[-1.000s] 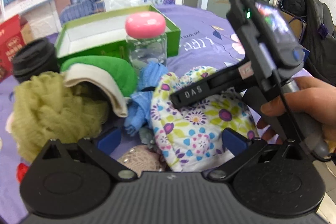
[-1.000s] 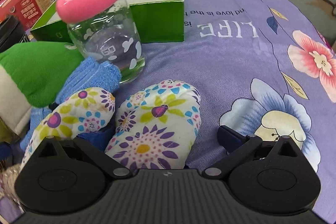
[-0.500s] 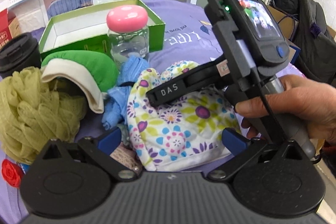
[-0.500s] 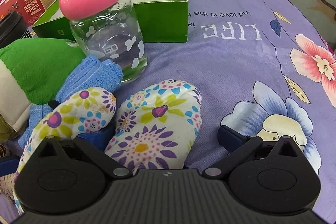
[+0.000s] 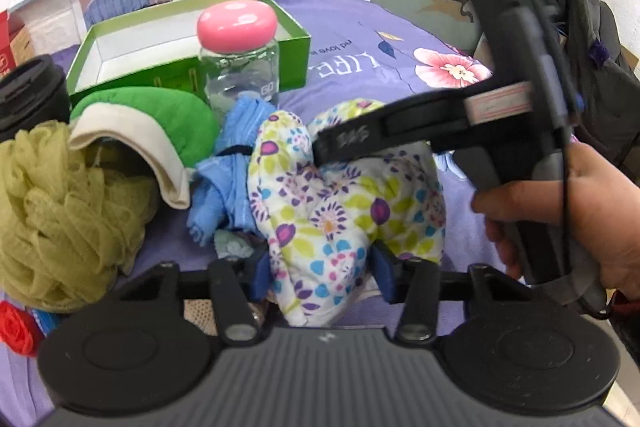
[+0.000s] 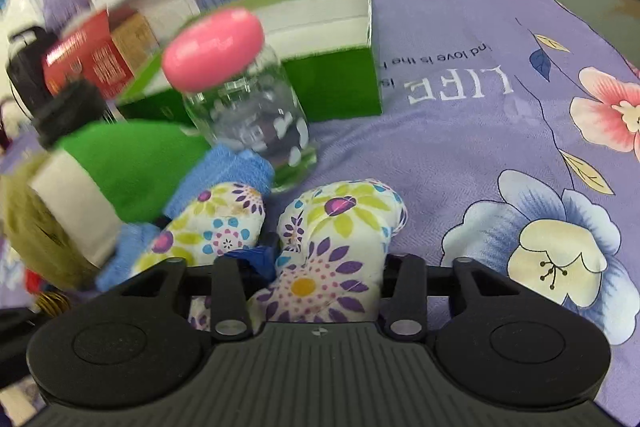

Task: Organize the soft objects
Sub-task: 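Close the right gripper on the mitt while the left gripper grasps it too, then carry the mitt with both grippers into the green box and release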

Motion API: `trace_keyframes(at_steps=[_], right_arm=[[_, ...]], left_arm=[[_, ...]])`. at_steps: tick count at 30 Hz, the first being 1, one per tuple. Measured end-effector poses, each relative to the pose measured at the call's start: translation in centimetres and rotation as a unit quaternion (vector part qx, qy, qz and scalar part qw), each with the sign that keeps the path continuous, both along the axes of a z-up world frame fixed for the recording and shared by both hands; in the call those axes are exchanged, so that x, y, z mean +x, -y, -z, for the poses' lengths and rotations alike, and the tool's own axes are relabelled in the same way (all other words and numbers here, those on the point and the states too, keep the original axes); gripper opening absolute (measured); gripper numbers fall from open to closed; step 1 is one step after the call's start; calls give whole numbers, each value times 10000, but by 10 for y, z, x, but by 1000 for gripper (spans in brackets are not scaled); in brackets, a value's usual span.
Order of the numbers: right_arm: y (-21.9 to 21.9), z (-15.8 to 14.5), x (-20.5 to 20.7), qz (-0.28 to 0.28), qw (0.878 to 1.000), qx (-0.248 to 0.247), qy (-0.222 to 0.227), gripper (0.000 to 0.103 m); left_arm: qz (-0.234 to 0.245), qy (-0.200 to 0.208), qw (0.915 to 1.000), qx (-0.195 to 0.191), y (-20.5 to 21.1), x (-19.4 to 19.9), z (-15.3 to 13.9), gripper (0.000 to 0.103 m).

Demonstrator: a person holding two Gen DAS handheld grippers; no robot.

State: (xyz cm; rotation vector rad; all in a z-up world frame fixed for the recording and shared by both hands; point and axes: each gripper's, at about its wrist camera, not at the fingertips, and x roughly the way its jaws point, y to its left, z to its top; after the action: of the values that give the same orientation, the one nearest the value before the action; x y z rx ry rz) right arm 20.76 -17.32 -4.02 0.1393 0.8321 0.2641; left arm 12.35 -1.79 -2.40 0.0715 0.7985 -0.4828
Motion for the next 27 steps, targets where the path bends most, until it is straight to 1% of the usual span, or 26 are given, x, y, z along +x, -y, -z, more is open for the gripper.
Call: trace_keyframes(at_steps=[1, 2, 5, 7, 9, 12, 17, 19, 22, 27], right_arm=[[-2, -4, -4, -31, 9999, -105, 113, 20], [-3, -8, -8, -42, 9997, -124, 202, 20], [-4, -26, -22, -93, 9983, -181, 545, 19], [-4, -37, -28, -142, 9966, -191, 786, 19], [-3, -40, -30, -160, 9962, -93, 849, 19], [-7, -49, -36, -240, 9947, -18, 1000, 19], [-15, -75, -31, -440, 9901, 75, 1330, 19], [-18, -86, -21, -538, 9884, 158, 1412, 19], [-25, -106, 5, -688, 9853, 254, 1545, 20], [-39, -140, 70, -863, 9811, 392, 1688, 20]], left_arm=[[-1, 21, 10000, -9, 0, -1, -2, 40], [-10, 53, 10000, 4, 0, -3, -4, 36], [29, 187, 9998, 9, -1, -11, -15, 36], [-17, 375, 9993, -8, -2, -17, -25, 36], [-78, 546, 9985, 32, -4, -24, -34, 36], [-156, 684, 9975, 65, -9, -30, -44, 36], [-405, 779, 9959, -196, -24, -23, -64, 36], [-522, 885, 9944, -250, -29, -14, -76, 36], [-689, 1181, 9903, -234, -36, 4, -96, 36], [-986, 1531, 9832, -106, -45, 69, -129, 37]])
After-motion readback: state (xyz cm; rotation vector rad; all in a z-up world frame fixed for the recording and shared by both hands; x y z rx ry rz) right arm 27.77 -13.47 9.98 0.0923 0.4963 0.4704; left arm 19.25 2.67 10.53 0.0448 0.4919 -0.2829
